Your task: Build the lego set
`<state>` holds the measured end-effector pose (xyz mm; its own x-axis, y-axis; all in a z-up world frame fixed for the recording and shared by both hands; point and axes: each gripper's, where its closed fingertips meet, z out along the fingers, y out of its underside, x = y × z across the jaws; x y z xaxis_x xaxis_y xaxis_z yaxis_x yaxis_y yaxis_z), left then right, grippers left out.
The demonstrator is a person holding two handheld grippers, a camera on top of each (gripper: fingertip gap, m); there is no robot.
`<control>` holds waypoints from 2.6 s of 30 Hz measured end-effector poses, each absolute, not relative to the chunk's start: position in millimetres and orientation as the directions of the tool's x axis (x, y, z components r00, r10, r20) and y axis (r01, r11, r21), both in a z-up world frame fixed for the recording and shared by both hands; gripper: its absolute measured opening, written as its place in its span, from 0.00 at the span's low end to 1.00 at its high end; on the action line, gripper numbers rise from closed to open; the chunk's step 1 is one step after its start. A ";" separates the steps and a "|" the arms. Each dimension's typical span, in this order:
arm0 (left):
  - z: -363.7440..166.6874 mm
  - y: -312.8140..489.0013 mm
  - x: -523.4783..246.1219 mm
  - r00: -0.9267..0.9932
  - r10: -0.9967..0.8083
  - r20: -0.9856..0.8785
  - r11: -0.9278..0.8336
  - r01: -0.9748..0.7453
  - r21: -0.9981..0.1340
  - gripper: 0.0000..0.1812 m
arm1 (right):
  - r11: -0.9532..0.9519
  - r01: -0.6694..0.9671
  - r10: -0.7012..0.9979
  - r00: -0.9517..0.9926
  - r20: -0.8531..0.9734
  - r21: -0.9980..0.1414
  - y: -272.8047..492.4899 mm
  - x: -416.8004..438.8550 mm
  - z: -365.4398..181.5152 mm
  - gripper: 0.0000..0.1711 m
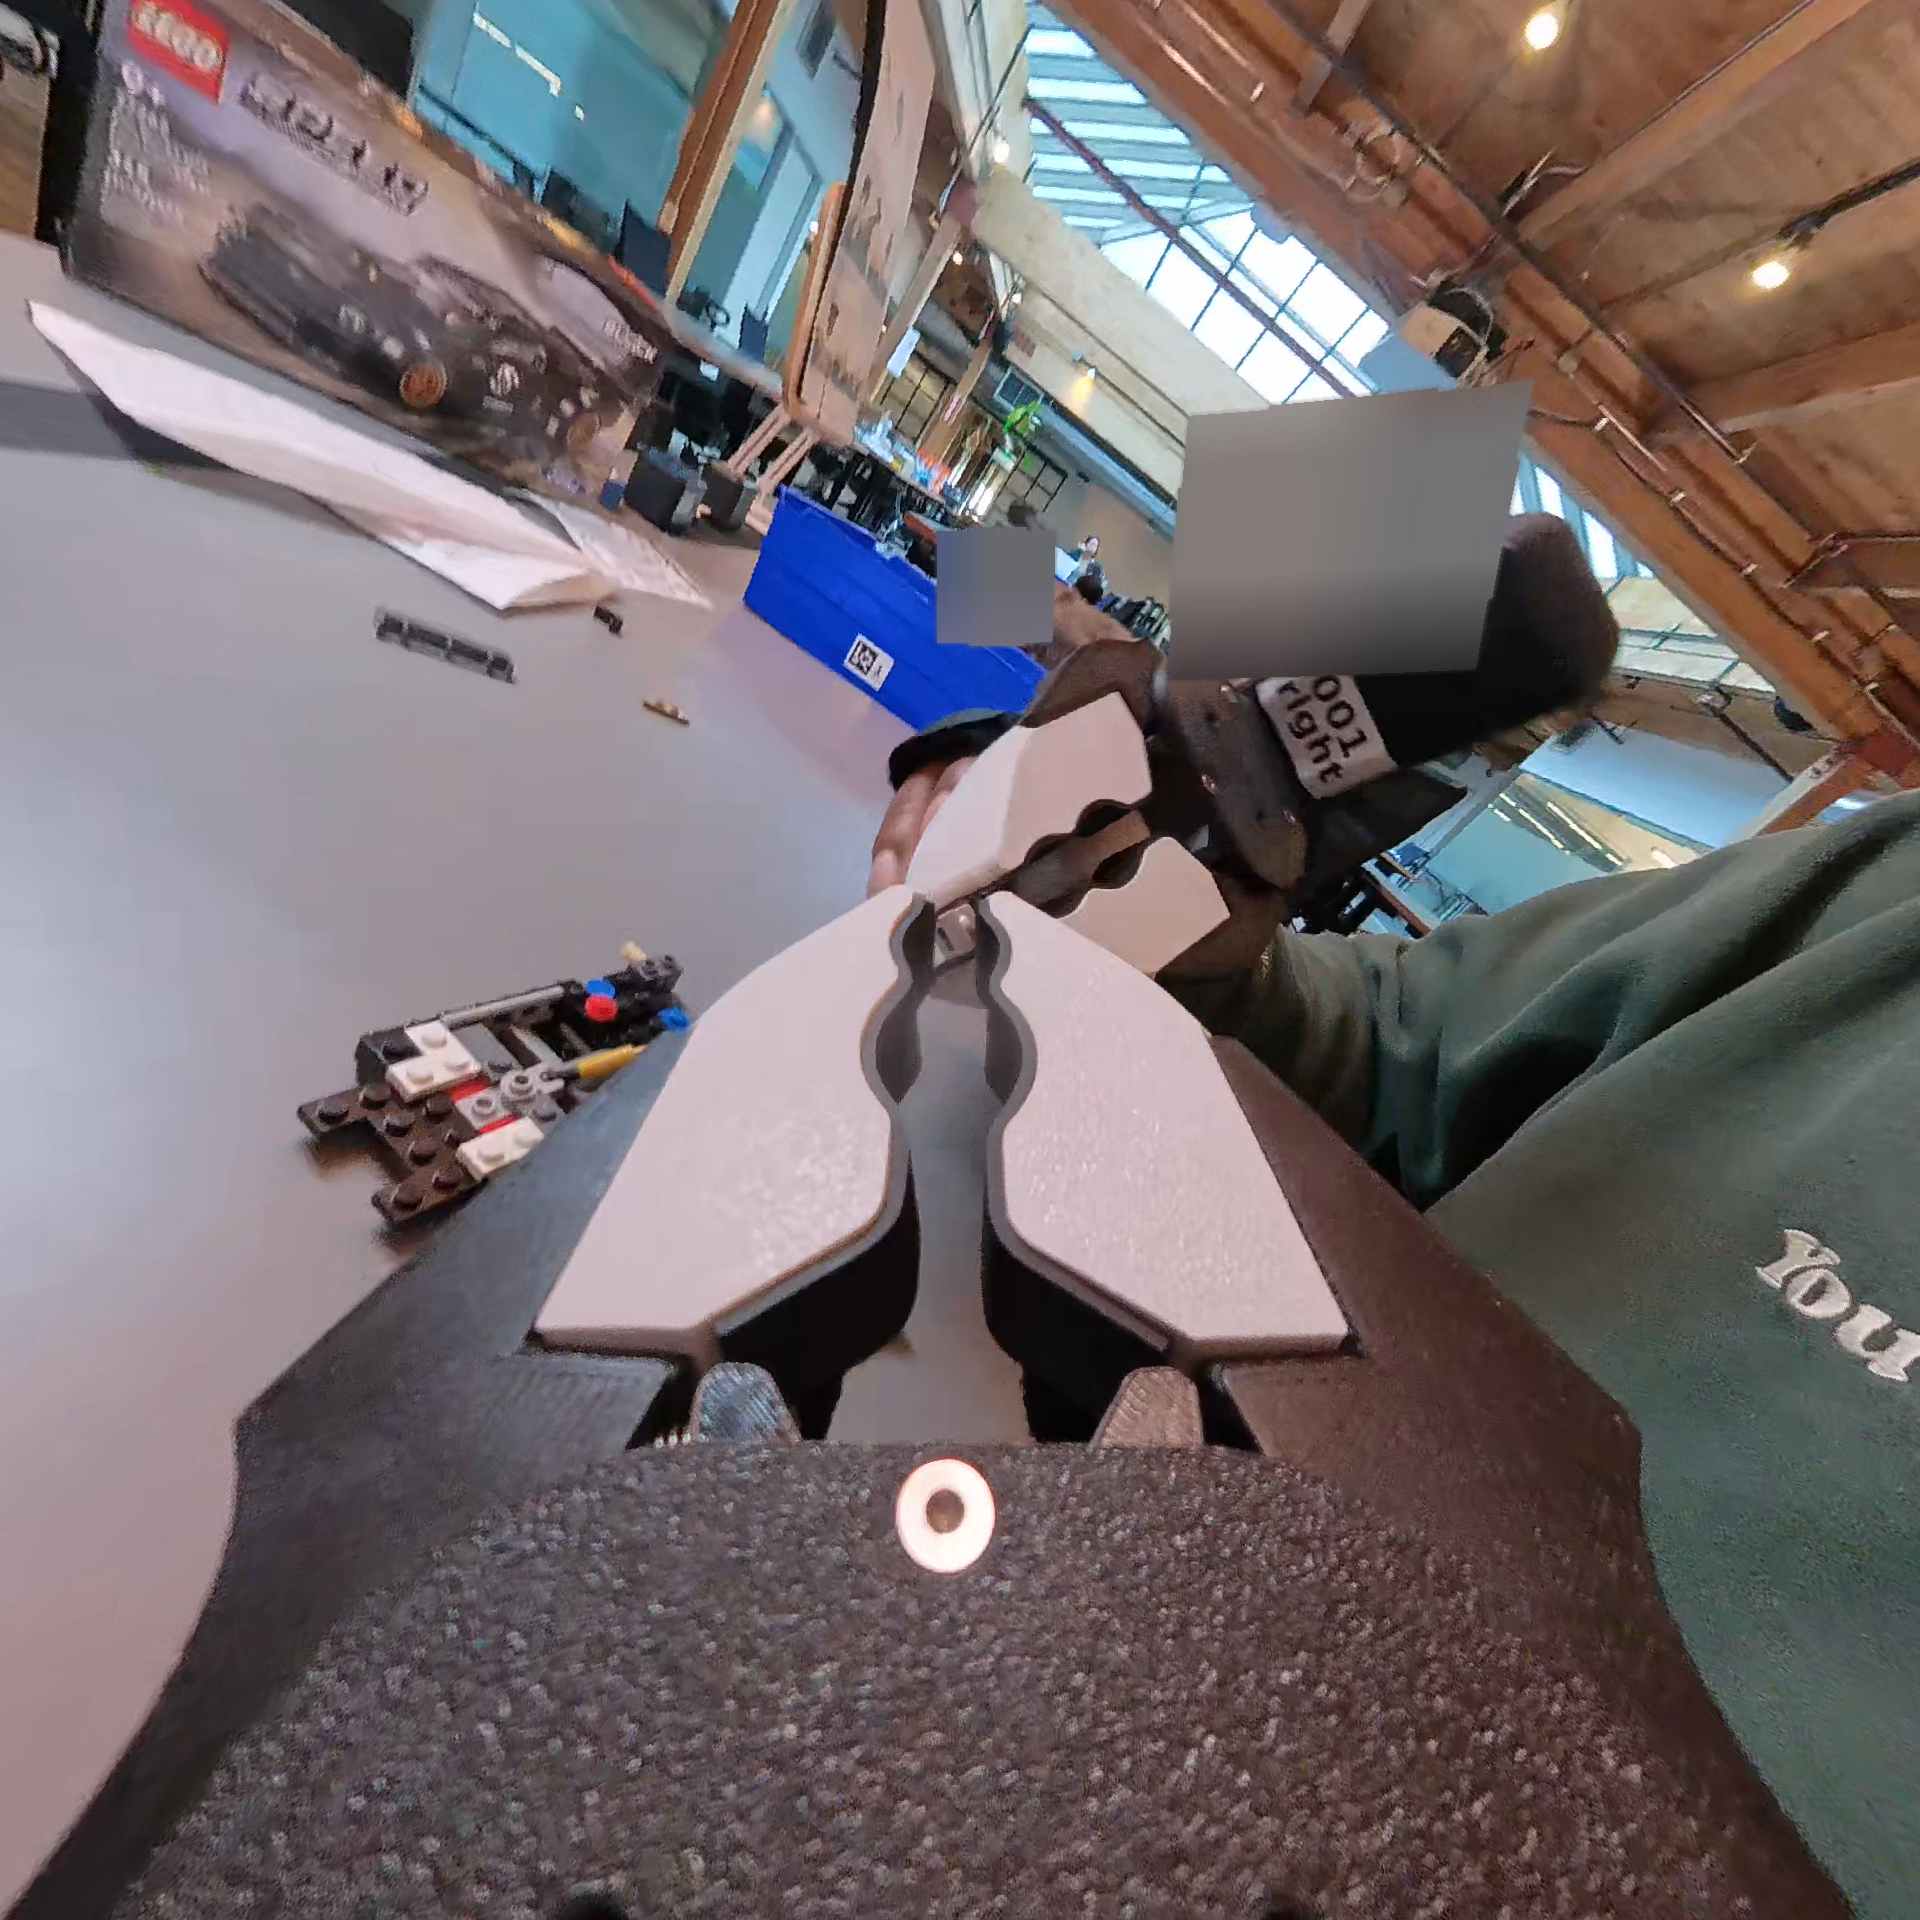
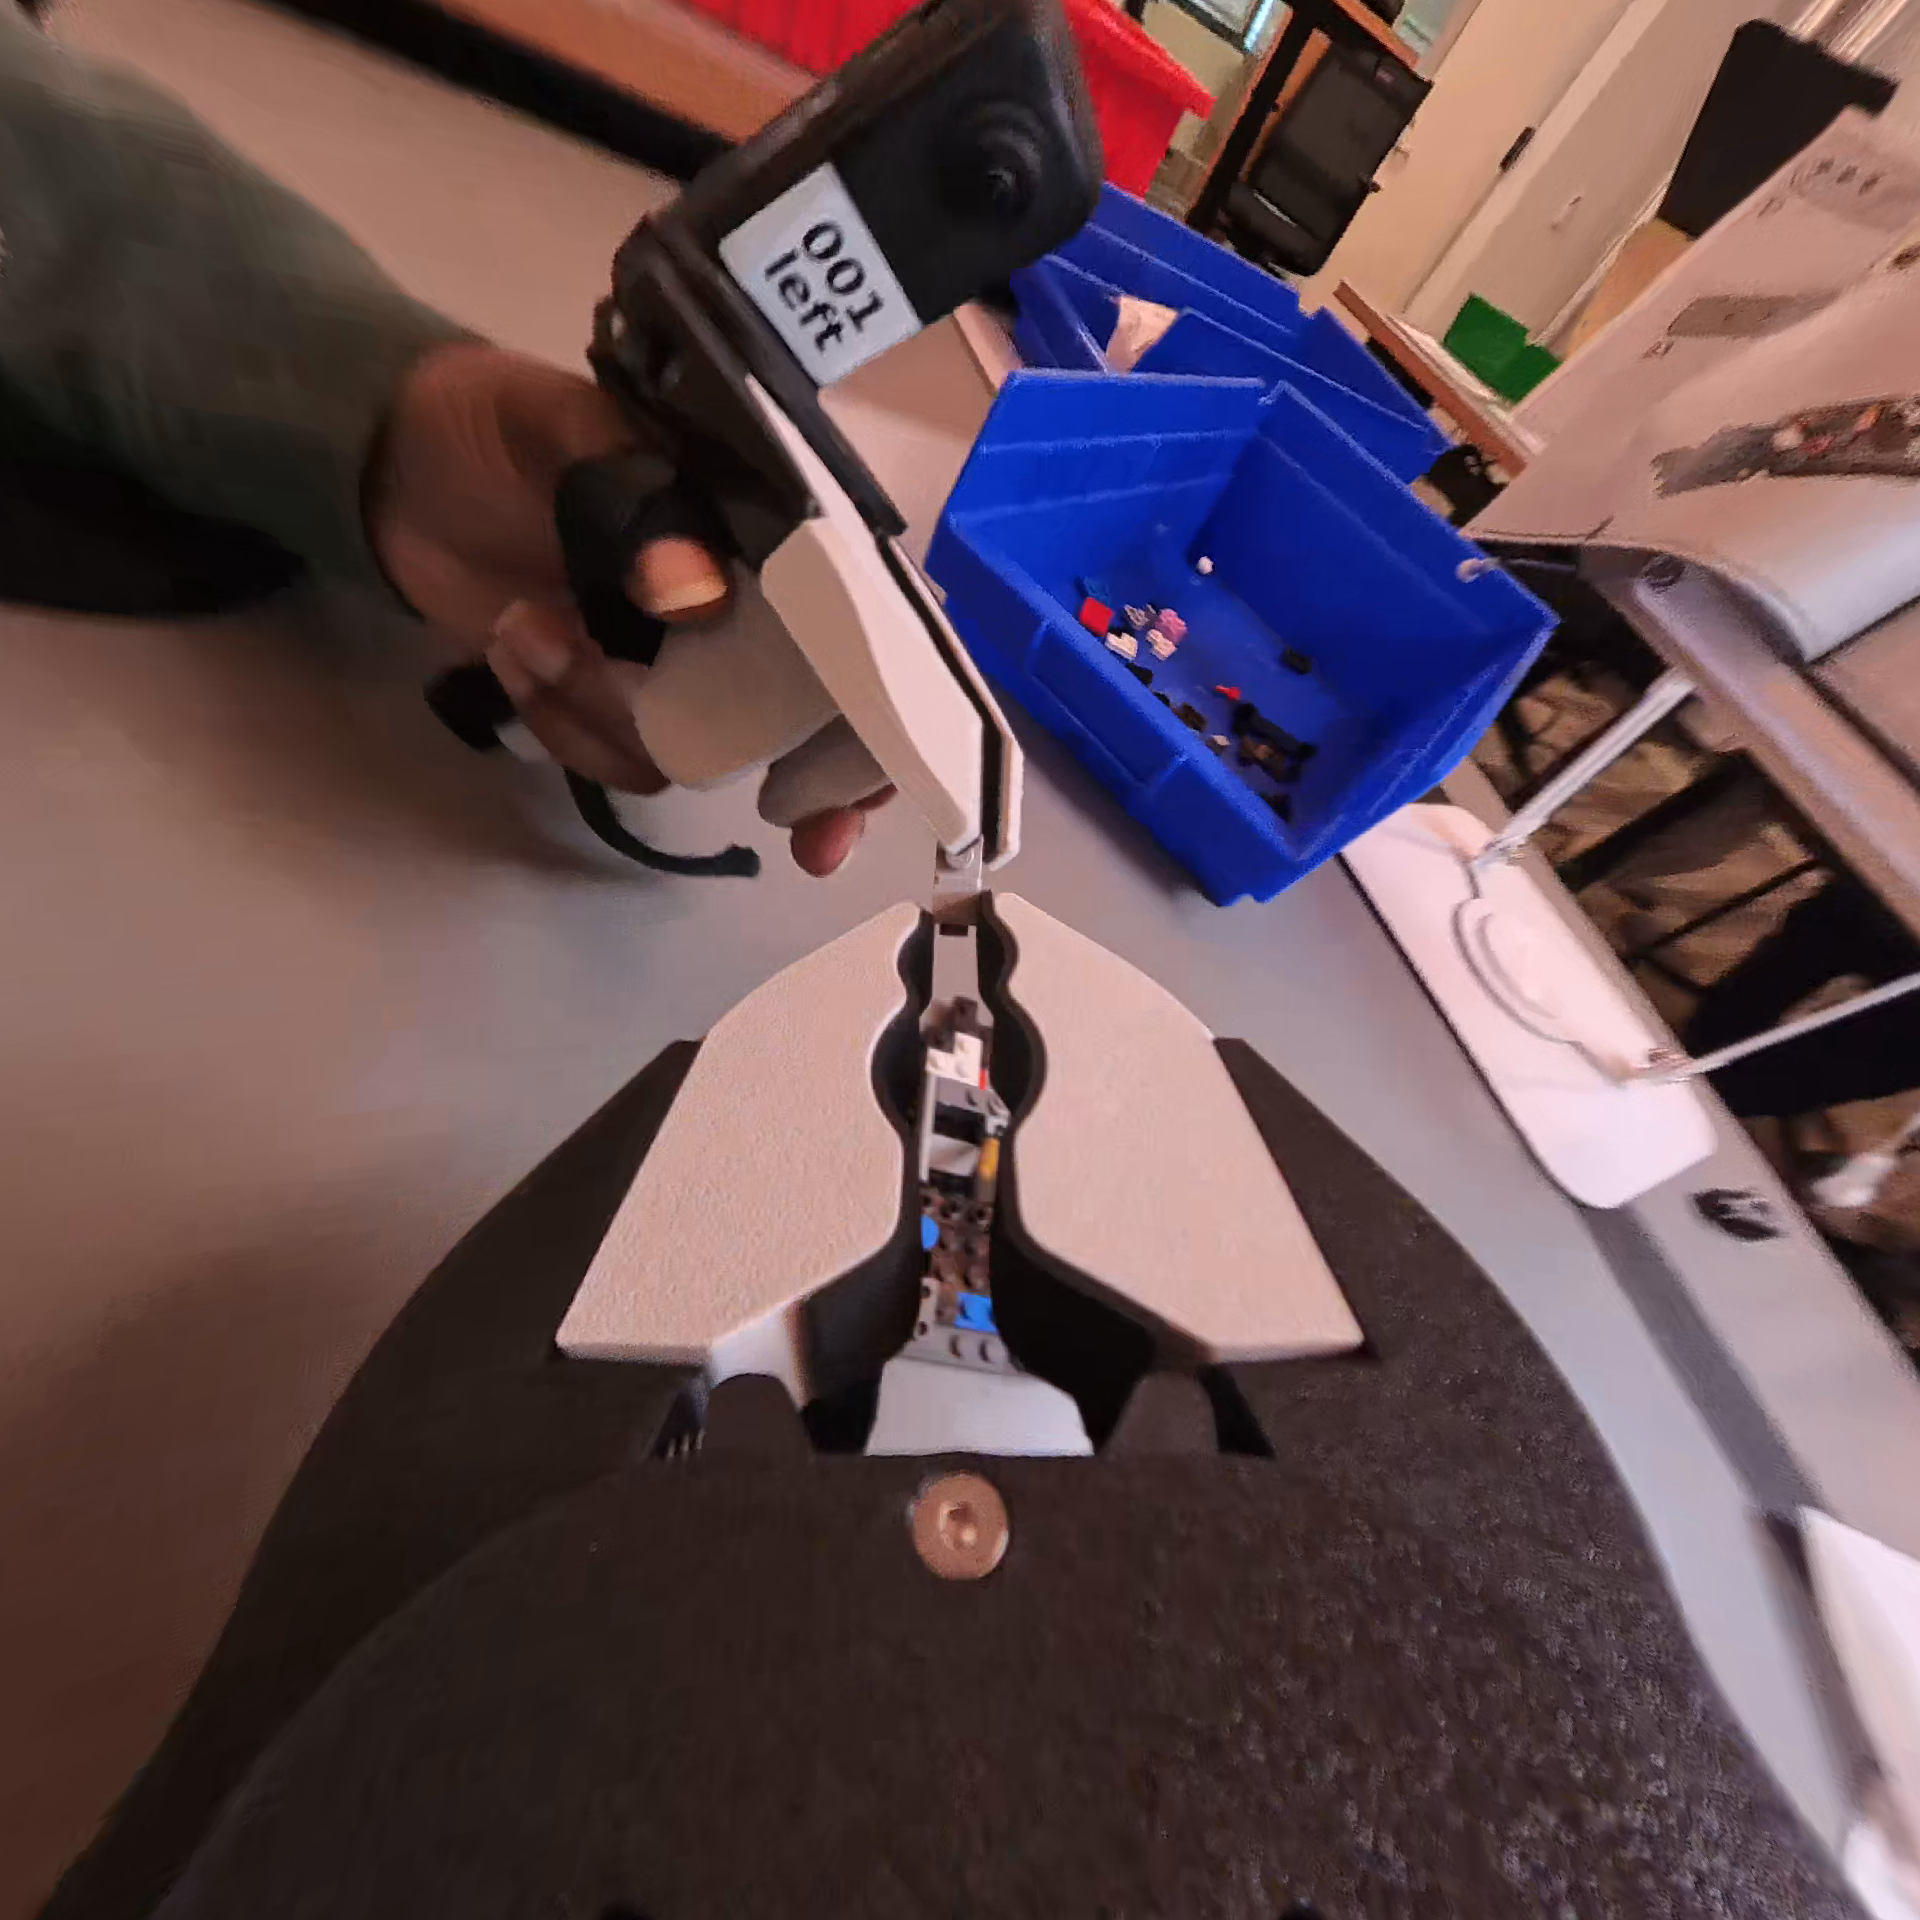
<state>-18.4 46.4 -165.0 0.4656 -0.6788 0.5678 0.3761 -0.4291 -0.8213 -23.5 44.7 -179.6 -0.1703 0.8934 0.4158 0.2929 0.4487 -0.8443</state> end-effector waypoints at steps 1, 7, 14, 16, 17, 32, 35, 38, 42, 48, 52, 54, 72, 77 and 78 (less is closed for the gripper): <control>-167.0 46.8 -18.3 0.458 -0.671 0.584 -0.447 0.378 -0.810 0.04 | 0.485 0.298 0.874 -0.168 0.455 -0.822 45.3 -23.3 -181.1 0.04; -176.1 45.6 -16.1 0.422 -0.640 0.642 -0.530 0.362 -0.767 0.03 | 0.596 0.313 0.801 -0.164 0.576 -0.740 48.2 -23.4 -185.7 0.05; -174.6 42.7 -15.3 0.427 -0.663 0.615 -0.524 0.321 -0.789 0.03 | 0.625 0.293 0.778 -0.162 0.607 -0.723 46.1 -22.9 -181.1 0.04; -168.5 42.0 -14.9 0.408 -0.675 0.615 -0.514 0.338 -0.789 0.03 | 0.605 0.265 0.795 -0.151 0.588 -0.751 45.3 -22.5 -175.0 0.04; -165.3 41.8 -14.8 0.404 -0.682 0.610 -0.504 0.346 -0.792 0.03 | 0.600 0.253 0.799 -0.145 0.583 -0.759 45.1 -22.3 -172.1 0.04; -150.8 96.3 -167.0 0.978 -0.197 0.066 -0.219 0.022 -0.975 0.02 | 0.479 0.273 0.878 -0.136 0.460 -0.834 64.9 -17.9 -182.0 0.04; -146.3 115.7 -222.5 0.984 0.057 -0.166 -0.285 -0.143 -0.948 0.02 | 0.475 0.277 0.880 -0.138 0.455 -0.835 65.1 -18.6 -183.8 0.04; -162.7 133.8 -251.5 0.971 0.147 -0.190 -0.426 -0.112 -0.898 0.02 | 0.471 0.291 0.882 -0.138 0.451 -0.833 65.8 -18.5 -187.6 0.04; -211.9 143.3 -252.9 0.985 0.100 -0.139 -0.629 -0.045 -0.776 0.15 | 0.475 0.305 0.879 -0.133 0.457 -0.825 67.8 -18.0 -189.7 0.05; -234.4 137.7 -234.3 1.000 0.025 0.018 -0.699 0.030 -0.714 0.21 | 0.456 0.320 0.889 -0.137 0.436 -0.830 70.4 -18.5 -195.1 0.05; -231.7 133.1 -231.4 1.000 -0.018 0.018 -0.699 0.001 -0.715 0.19 | 0.449 0.329 0.893 -0.138 0.428 -0.831 71.4 -19.1 -198.4 0.05; -230.2 131.7 -229.5 0.999 -0.023 0.048 -0.695 0.019 -0.718 0.19 | 0.440 0.330 0.898 -0.136 0.419 -0.835 71.7 -19.3 -198.9 0.05; -192.1 123.8 -182.9 0.965 -0.247 0.090 -0.538 -0.060 -0.841 0.15 | 0.431 0.299 0.901 -0.094 0.424 -0.851 72.2 -22.4 -191.5 0.05; -165.7 71.5 -69.6 0.626 -0.612 0.484 -0.555 0.097 -0.826 0.14 | 0.482 0.217 0.874 -0.056 0.482 -0.849 62.2 -25.1 -173.6 0.05; -163.1 60.3 -52.0 0.540 -0.651 0.533 -0.567 0.120 -0.815 0.15 | 0.490 0.200 0.870 -0.052 0.490 -0.849 59.6 -25.6 -170.3 0.05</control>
<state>-52.0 60.3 -163.1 0.5404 -0.6513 0.5327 0.1195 -0.5672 -0.8148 -25.6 59.6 -170.3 -0.0522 0.8703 0.4898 0.1998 0.4897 -0.8487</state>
